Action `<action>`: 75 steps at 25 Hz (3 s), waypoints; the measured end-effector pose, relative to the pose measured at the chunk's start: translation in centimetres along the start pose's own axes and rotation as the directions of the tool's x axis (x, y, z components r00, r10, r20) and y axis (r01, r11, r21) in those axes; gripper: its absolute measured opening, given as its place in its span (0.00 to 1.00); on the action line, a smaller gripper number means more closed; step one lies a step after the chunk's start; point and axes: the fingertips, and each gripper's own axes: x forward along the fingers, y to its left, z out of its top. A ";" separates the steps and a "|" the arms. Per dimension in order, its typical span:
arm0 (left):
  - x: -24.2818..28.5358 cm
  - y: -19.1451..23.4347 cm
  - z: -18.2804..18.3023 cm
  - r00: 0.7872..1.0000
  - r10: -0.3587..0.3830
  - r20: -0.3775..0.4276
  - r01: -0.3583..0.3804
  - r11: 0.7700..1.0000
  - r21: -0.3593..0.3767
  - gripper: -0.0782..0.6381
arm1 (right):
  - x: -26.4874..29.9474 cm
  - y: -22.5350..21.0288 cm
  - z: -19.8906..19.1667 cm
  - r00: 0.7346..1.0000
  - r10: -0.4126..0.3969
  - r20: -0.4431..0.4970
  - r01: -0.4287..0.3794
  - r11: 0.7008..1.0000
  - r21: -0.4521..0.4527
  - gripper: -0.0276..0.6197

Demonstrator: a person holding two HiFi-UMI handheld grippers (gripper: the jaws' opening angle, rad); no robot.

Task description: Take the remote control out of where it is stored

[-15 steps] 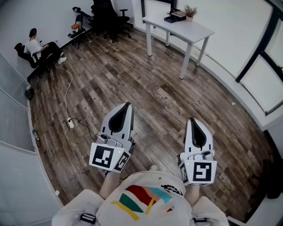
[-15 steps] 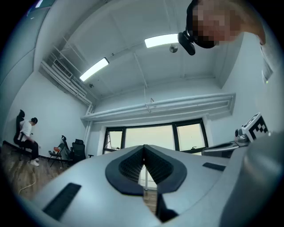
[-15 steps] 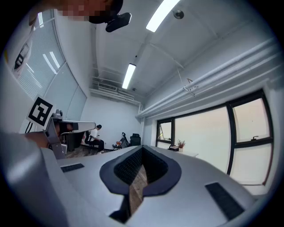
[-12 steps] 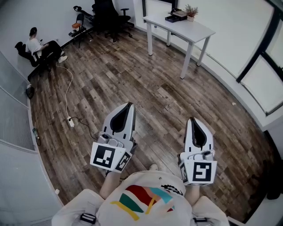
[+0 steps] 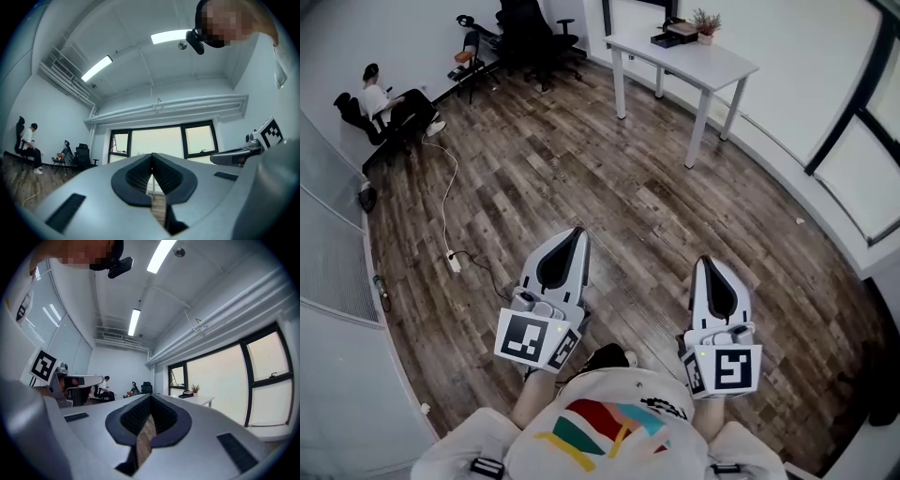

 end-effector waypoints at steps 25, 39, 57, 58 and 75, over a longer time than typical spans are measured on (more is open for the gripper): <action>22.4 2.9 -2.2 0.982 -0.180 0.062 0.183 0.982 -0.053 0.12 | 13.5 -9.7 -1.7 0.998 -0.056 -0.033 0.059 0.994 0.097 0.04; 38.5 17.4 -6.5 0.998 -0.058 0.002 0.058 0.977 -0.204 0.12 | 36.4 -14.4 -2.1 0.991 0.047 -0.122 -0.029 0.989 0.144 0.04; 49.8 22.1 -8.4 0.998 -0.045 -0.046 0.037 0.986 -0.162 0.12 | 50.6 -19.1 -2.7 0.994 0.069 -0.085 -0.067 0.997 0.031 0.04; 50.7 22.5 -8.6 0.998 -0.039 -0.056 0.031 0.989 -0.142 0.12 | 51.4 -20.0 -2.7 0.996 0.059 -0.072 -0.056 0.998 0.042 0.04; 74.7 27.9 -11.8 0.999 0.004 -0.048 -0.008 0.996 -0.090 0.12 | 70.5 -36.8 -6.1 0.996 0.026 -0.088 -0.015 0.993 0.120 0.04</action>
